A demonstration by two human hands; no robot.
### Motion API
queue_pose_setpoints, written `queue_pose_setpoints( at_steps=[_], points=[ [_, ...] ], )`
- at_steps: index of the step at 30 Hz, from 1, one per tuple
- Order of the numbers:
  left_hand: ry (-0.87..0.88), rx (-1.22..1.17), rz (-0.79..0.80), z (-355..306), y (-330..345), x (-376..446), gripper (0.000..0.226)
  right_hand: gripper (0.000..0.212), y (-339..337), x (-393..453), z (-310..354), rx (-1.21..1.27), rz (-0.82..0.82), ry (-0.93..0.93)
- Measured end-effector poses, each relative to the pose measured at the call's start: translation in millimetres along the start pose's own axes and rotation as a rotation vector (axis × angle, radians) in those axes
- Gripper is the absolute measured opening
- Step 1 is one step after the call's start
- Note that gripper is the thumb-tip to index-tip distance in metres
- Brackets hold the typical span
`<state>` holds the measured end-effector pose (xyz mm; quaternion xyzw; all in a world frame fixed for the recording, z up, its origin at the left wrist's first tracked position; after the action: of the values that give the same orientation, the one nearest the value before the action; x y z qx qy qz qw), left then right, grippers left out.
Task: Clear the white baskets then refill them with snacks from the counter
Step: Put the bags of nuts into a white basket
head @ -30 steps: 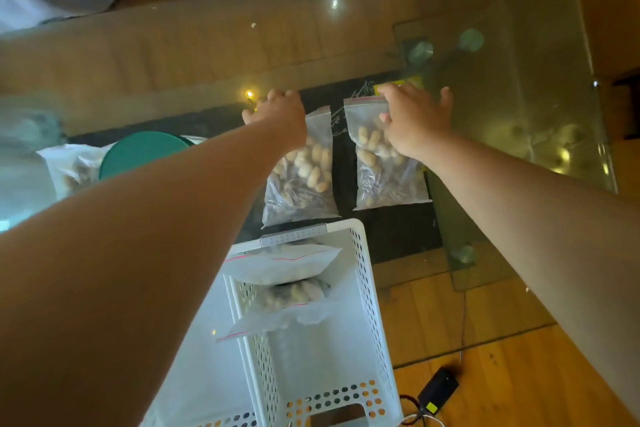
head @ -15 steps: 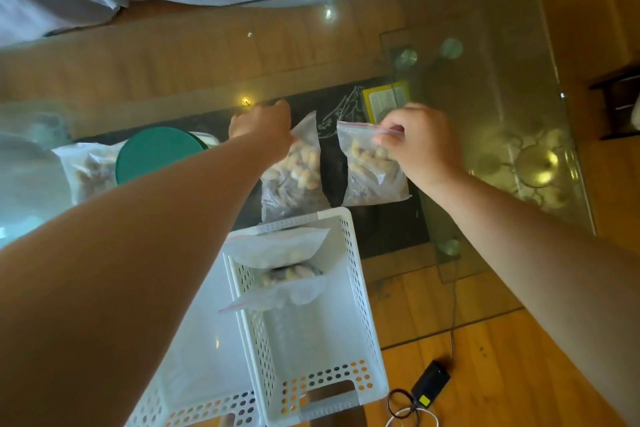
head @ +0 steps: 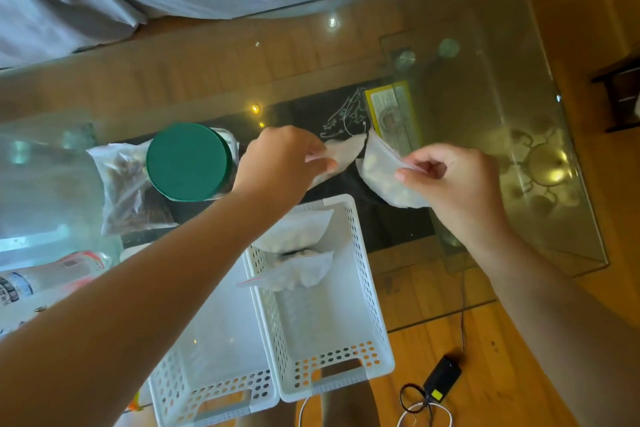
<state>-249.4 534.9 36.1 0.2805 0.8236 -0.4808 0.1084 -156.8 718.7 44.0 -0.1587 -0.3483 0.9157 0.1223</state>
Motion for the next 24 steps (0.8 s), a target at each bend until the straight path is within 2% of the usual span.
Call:
queue_pose_setpoints(
  at_steps=[3,5,7,9,10,11,13,14,16,18,20,22,24],
  points=[
    [-0.123,0.089,0.049,18,15,11,0.024,0.011,20,0,-26,-0.167,0.020,0.114],
    [-0.156,0.099,0.068,22,24,12,0.021,0.017,24,-4,-37,-0.195,-0.083,0.195],
    [-0.071,0.128,0.134,11,37,11,0.024,0.032,33,-8,-28,-0.163,-0.107,0.120],
    [-0.006,0.144,0.169,2,41,9,0.023,0.047,46,-9,-15,-0.174,0.008,-0.023],
    [-0.024,0.134,0.129,4,36,13,0.022,0.049,48,-7,-16,-0.168,0.047,-0.033],
    [-0.065,0.122,0.055,9,27,19,0.023,0.049,44,-3,-23,-0.138,0.042,0.011],
    [-0.128,0.108,-0.108,19,6,27,0.025,0.040,29,6,-44,-0.111,-0.097,0.155],
    [-0.123,0.114,-0.130,20,2,28,0.025,0.034,22,7,-51,-0.147,-0.148,0.203],
    [-0.045,0.130,-0.082,12,1,24,0.025,0.023,18,5,-46,-0.164,-0.129,0.167],
    [0.048,0.142,-0.055,4,3,16,0.028,0.017,16,-4,-27,-0.122,-0.117,0.044],
    [0.091,0.141,-0.094,4,-2,12,0.034,0.017,6,-15,-13,-0.082,-0.191,-0.032],
    [0.108,0.128,-0.121,4,-6,9,0.036,0.012,0,-21,-13,-0.099,-0.213,-0.020],
    [0.091,0.125,-0.045,6,0,11,0.019,0.018,5,-23,-20,-0.213,-0.108,0.052]
  ],
)
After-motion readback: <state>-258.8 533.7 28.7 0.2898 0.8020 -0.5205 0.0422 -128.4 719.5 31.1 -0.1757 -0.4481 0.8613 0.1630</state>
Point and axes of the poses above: each hand's wrist, its own x-axis towards the middle knuckle, its own y-axis out of the palm, z = x × y, the point moved 4 cm from there along x, towards the middle knuckle, and after that the axes turned 1 degree about -y, right-handed, at the moved point
